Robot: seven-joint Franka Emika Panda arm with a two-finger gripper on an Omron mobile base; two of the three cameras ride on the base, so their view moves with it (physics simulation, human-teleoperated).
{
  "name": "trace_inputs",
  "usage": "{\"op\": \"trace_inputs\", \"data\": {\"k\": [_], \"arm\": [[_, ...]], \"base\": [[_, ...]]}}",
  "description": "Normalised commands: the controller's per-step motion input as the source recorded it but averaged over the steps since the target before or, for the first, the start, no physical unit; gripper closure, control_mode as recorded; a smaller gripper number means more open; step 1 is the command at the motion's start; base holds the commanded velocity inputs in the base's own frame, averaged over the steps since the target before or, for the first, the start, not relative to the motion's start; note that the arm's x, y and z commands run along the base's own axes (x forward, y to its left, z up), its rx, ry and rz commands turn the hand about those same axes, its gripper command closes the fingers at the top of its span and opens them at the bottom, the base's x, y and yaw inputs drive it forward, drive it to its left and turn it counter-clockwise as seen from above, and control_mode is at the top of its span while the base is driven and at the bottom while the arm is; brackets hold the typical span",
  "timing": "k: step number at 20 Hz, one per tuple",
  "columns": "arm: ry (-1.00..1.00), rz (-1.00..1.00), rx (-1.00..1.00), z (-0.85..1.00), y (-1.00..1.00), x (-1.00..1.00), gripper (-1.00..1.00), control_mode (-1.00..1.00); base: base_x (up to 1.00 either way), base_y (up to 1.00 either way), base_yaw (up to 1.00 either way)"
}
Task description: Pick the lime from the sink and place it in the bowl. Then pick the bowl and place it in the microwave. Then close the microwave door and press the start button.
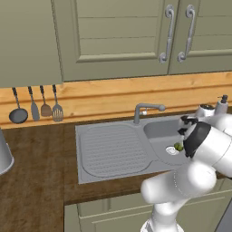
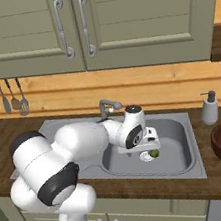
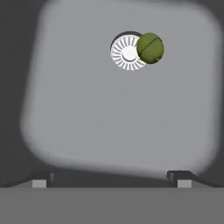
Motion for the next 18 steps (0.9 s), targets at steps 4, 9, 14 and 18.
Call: {"op": "trace_inputs", "data": {"k": [4,9,14,18], "arm": [[0.0,0.0,0.0,-0.18,0.0,0.51,-1.0,-1.0],[-0.01,0.0,0.0,-0.25,-0.05,0.52,-1.0,-1.0],[-0.05,0.0,0.01,-0.27,-0.3,0.43,-1.0,-1.0],[-0.04,0.0,0.04,-0.23,-0.39,0.44,-1.0,-1.0]], "base": [[0.0,0.0,0.0],[0.0,0.0,0.0],[0.0,0.0,0.0],[0.0,0.0,0.0]]}}
